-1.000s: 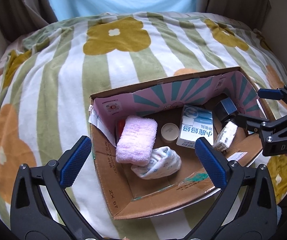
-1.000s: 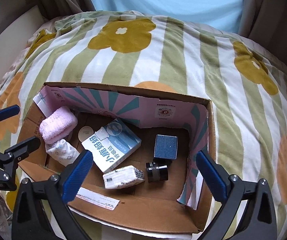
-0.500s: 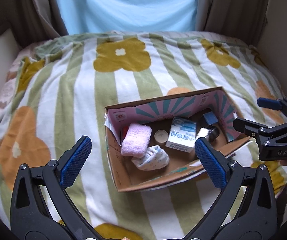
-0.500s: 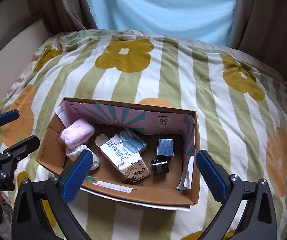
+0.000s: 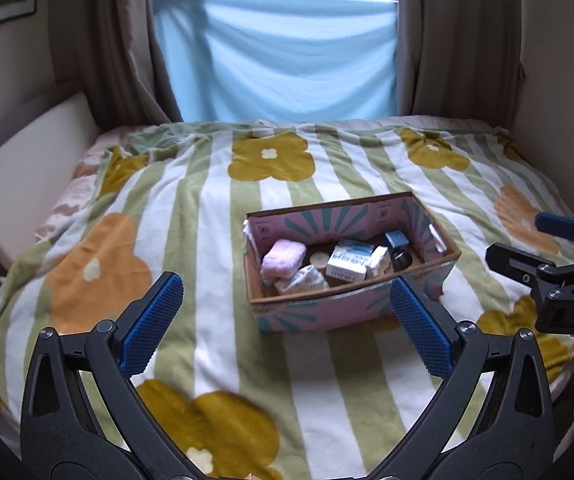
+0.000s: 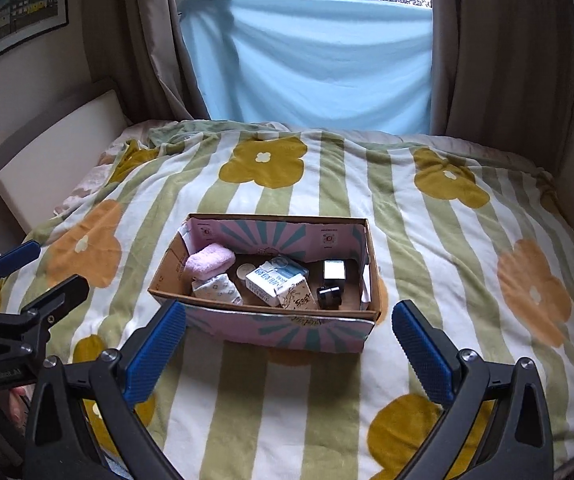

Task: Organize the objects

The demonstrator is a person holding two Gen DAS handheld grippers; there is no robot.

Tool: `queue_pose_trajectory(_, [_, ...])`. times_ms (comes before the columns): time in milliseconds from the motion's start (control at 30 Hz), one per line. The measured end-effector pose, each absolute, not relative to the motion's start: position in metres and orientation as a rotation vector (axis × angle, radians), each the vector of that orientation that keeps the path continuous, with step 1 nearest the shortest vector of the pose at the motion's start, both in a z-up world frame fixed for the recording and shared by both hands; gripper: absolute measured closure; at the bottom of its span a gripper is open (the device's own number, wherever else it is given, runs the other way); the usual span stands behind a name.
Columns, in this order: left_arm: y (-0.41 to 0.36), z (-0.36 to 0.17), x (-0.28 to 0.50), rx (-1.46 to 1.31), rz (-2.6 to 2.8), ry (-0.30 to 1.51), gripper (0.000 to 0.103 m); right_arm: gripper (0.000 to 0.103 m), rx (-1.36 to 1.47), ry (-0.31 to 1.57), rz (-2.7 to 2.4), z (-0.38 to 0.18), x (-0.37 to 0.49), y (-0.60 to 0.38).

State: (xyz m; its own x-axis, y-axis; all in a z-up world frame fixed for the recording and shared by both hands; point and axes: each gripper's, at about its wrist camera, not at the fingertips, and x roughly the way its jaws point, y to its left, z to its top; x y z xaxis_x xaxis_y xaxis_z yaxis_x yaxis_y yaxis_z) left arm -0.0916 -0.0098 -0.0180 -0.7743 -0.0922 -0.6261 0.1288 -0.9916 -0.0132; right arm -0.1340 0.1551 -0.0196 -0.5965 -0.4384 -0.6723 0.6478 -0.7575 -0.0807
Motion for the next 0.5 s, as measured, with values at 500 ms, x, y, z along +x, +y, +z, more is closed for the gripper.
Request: queue_pose_trajectory(500, [-0.019,-0.032,-0.045,0.924,-2.828,0.211,0.000,0.001,0.752,0.436,-2.409,-0.030,-0.099,0.181])
